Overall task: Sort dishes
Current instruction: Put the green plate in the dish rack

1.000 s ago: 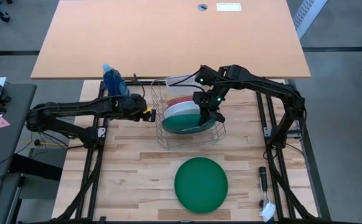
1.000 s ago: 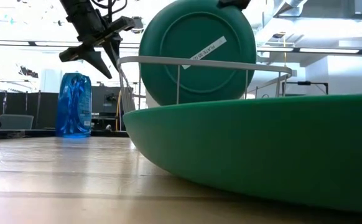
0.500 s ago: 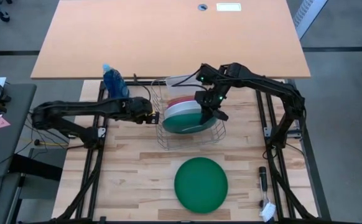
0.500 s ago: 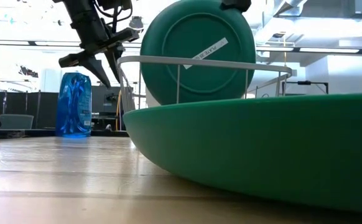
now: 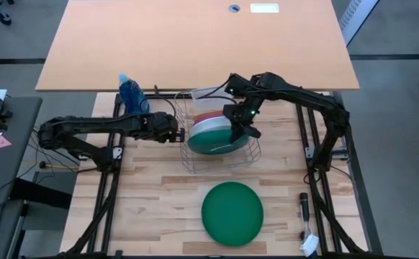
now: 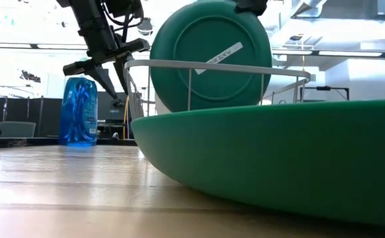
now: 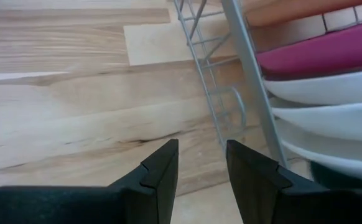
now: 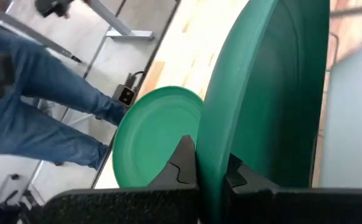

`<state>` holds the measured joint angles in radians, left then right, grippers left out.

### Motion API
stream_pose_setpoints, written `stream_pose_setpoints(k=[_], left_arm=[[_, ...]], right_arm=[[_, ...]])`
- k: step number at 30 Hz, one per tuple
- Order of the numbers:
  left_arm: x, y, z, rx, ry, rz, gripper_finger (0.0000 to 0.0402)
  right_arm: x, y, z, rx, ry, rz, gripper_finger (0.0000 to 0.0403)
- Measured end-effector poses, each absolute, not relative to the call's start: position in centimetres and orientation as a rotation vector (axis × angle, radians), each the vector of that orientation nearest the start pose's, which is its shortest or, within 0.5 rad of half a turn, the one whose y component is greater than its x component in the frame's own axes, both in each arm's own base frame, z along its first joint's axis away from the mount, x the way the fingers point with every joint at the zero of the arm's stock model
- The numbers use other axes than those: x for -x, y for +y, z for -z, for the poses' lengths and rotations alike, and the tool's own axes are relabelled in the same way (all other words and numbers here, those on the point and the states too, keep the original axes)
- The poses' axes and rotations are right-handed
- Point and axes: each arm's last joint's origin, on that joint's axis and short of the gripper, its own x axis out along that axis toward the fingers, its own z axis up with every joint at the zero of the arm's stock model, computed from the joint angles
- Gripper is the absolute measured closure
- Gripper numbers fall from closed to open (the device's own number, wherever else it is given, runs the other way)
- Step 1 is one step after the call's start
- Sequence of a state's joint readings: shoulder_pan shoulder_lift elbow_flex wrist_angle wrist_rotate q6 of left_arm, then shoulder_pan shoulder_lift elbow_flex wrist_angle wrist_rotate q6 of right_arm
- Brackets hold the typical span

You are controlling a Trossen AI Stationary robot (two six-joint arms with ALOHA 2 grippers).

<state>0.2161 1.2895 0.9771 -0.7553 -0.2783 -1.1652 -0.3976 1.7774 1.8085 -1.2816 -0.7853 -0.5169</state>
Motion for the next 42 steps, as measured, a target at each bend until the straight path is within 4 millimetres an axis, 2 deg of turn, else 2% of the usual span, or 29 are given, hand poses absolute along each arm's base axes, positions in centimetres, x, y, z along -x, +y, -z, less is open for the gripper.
stream_pose_setpoints(k=[4, 9, 22, 29, 42], left_arm=[[-23.7, 6.0, -25.5, 0.994, 0.692, -1.013, 0.0272], [-23.5, 6.0, -25.4, 0.989, 0.712, -1.024, 0.0272], [-23.4, 5.9, -25.2, 0.983, 0.732, -1.034, 0.0272], [-23.4, 5.9, -25.2, 0.982, 0.731, -1.035, 0.0272], [-23.4, 5.9, -25.2, 0.976, 0.733, -1.045, 0.0272]], right_arm=[[-33.1, -11.3, -33.9, -0.292, 0.946, -0.548, 0.0396], [-33.2, -10.6, -34.0, -0.237, 0.99, -0.511, 0.0396], [-33.3, -11.5, -33.9, -0.217, 0.983, -0.462, 0.0396], [-33.9, -11.7, -32.6, -0.284, 1.045, -0.46, 0.0396], [-33.3, -13.0, -32.3, -0.388, 1.073, -0.404, 0.0396]])
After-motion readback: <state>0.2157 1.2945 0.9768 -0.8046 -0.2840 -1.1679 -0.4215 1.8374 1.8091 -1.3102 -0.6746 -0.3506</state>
